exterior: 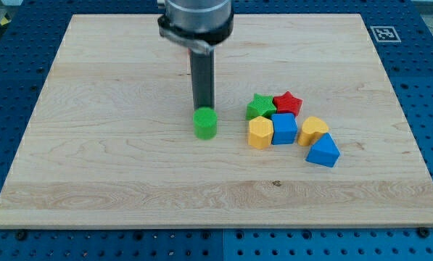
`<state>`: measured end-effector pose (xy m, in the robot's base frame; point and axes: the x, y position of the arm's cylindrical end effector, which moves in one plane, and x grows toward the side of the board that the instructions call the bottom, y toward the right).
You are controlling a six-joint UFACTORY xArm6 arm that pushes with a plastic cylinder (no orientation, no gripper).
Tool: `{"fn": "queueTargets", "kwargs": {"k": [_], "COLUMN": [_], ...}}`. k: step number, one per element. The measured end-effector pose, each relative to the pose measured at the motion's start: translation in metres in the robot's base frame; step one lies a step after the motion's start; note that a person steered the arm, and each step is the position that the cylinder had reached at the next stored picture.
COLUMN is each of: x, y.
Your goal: Push the green circle towards group of blocks
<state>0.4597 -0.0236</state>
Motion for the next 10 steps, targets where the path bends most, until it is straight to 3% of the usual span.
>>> {"fn": "queueTargets", "kwargs": {"k": [1, 3, 4, 5, 8, 10], "x": [0.045, 0.031, 0.043, 0.084, 0.101, 0.103], "y": [0.005, -0.023, -0.058, -0.056, 0.093, 0.051]}}
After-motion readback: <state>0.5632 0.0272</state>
